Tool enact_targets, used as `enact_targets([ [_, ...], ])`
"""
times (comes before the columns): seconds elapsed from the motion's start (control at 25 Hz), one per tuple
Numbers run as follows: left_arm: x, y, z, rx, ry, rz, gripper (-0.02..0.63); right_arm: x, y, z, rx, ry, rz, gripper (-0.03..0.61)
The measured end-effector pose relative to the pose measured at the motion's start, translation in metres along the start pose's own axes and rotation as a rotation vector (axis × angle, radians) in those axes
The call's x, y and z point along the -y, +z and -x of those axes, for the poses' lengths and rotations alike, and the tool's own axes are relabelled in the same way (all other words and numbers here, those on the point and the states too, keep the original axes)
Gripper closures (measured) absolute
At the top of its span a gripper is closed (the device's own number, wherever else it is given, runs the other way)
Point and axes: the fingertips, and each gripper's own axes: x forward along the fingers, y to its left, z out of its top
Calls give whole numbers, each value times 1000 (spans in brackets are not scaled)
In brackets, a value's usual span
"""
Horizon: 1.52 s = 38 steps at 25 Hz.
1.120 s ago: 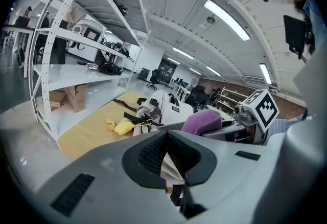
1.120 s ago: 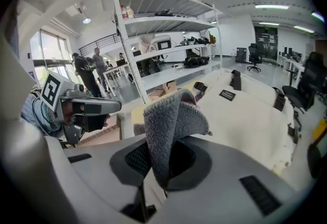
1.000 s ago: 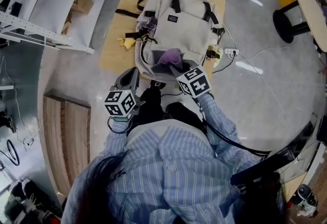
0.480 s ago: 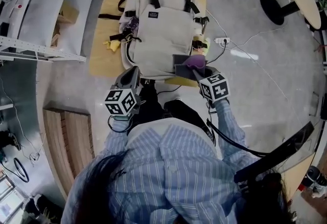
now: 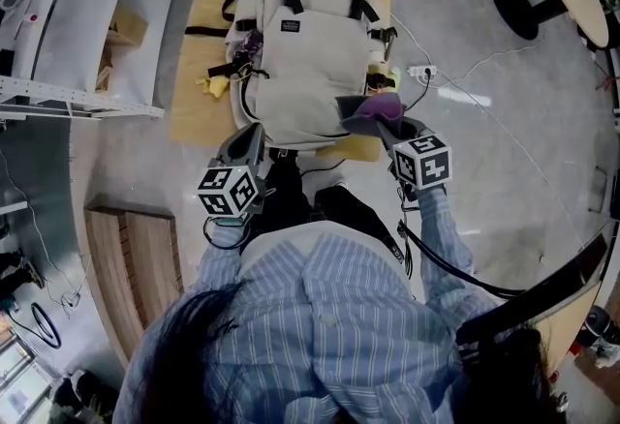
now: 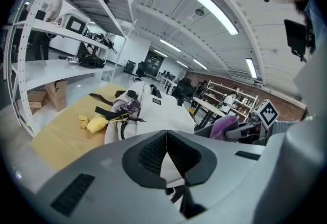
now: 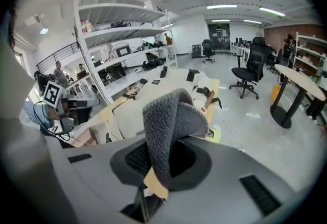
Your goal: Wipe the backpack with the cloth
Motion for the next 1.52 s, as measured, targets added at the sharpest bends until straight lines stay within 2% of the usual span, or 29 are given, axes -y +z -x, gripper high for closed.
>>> enact_targets([
  [0.2, -23, 9, 2, 0, 10, 5, 609, -34, 55, -18, 57, 46, 75, 529],
  [0.52, -70, 30, 8, 20, 30, 21, 609, -129, 153, -69, 169, 224, 118, 529],
  [0.68, -89, 39, 8, 27, 31, 24, 609, -174, 177, -110, 155, 298, 135, 529],
  [0.84, -108, 47, 9, 24, 29, 22, 609, -208, 182, -150, 119, 332, 145, 529],
  [0.96, -120, 51, 11, 12, 17, 13, 609, -216, 174, -176, 72, 306, 161, 529],
  [1.12, -130, 51, 7, -17, -13, -2, 609, -197, 153, -194, 13, 203, 171, 529],
  [1.32, -132, 52, -1, -40, -44, -12, 609, -164, 141, -180, 28, 147, 55, 529],
  [1.52, -111, 49, -14, -52, -89, -24, 609, -115, 123, -155, 37, 57, -9, 529],
])
